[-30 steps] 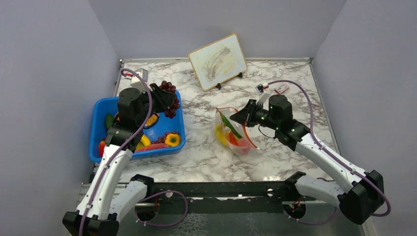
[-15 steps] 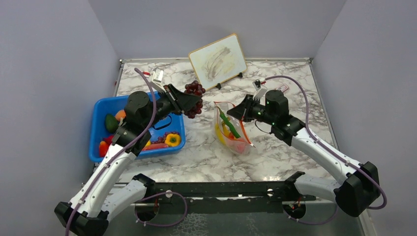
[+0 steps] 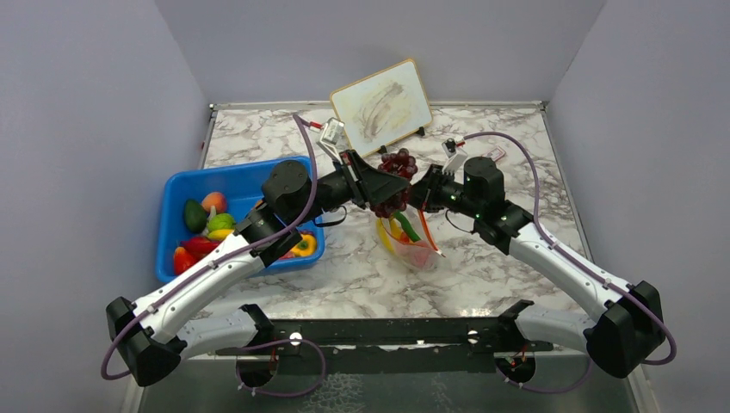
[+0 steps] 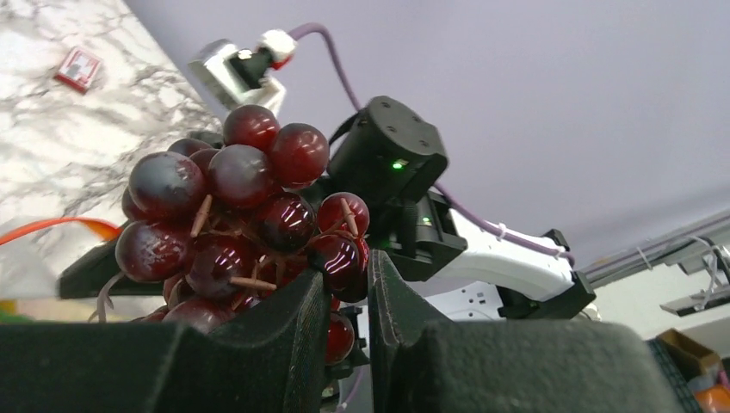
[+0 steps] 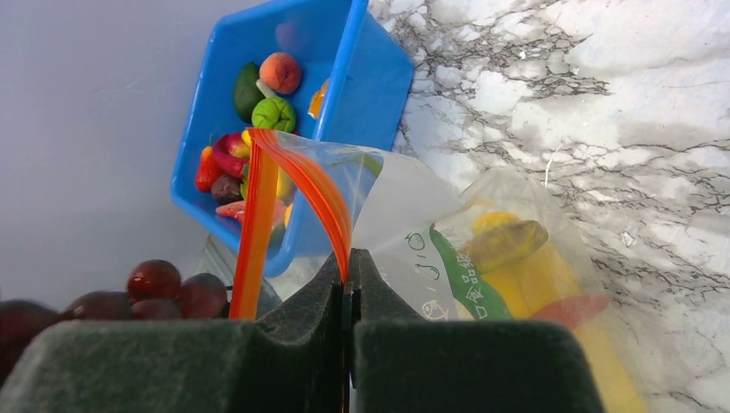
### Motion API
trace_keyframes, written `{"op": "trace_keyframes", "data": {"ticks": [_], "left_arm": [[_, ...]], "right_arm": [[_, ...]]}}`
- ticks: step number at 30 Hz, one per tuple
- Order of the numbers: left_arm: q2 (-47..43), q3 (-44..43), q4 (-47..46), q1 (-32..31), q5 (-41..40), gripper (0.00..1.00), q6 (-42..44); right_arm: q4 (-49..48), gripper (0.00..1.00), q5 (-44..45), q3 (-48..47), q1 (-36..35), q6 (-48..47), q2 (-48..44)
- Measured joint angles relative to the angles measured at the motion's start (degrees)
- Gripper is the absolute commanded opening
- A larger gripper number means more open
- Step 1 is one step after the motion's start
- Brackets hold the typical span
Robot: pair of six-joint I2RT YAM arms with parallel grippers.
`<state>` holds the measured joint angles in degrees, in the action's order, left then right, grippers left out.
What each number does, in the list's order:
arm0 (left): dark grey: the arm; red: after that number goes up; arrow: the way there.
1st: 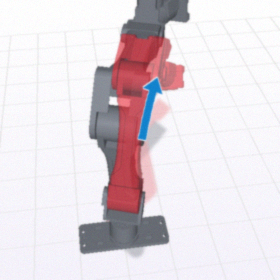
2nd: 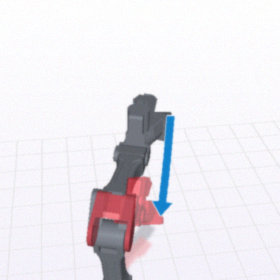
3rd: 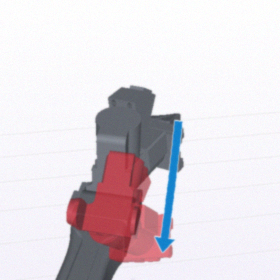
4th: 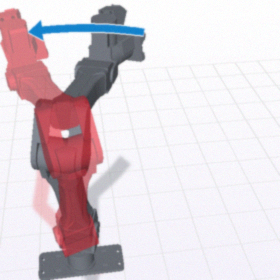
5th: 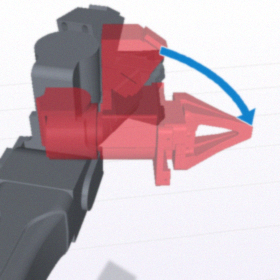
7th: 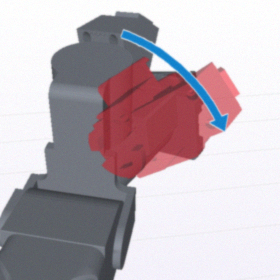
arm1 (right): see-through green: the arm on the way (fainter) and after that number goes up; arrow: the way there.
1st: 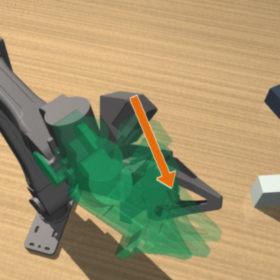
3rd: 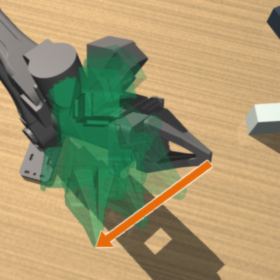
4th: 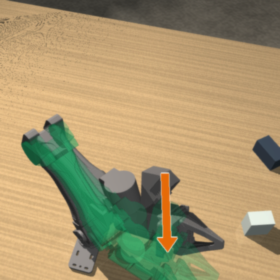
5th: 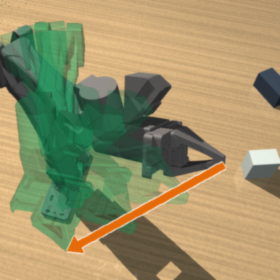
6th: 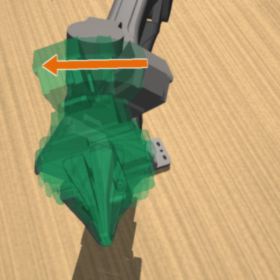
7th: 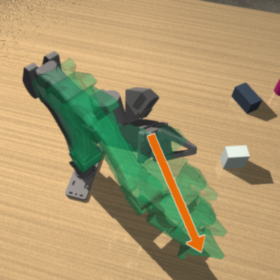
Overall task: Place the food in the zip-top bag and seal the zipper
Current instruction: Place the fake fruit in the zipper food storage bag.
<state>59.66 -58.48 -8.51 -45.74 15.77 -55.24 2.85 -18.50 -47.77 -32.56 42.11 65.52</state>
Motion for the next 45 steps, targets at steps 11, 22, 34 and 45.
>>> {"op": "trace_keyframes", "data": {"ticks": [11, 22, 34, 45], "left_arm": [[4.57, -3.26, -7.50, -4.68, -2.75, 0.21, 1.57], [1.62, 10.78, -9.27, -5.03, -11.56, 0.21, 7.10], [2.47, 13.79, -5.77, -5.03, -15.06, 0.23, 9.29], [3.50, 12.92, 0.98, -5.03, -13.38, 0.30, 10.60]], "right_arm": [[-0.50, 0.01, 0.00, 0.00, 0.00, 0.79, -0.02], [-0.48, 0.01, 1.05, 0.00, 0.00, 0.74, -0.33], [-0.46, 0.01, 1.62, 0.00, 0.00, 0.70, -0.50], [-0.42, 0.01, 3.26, 0.00, 0.00, 0.63, -0.81]]}}
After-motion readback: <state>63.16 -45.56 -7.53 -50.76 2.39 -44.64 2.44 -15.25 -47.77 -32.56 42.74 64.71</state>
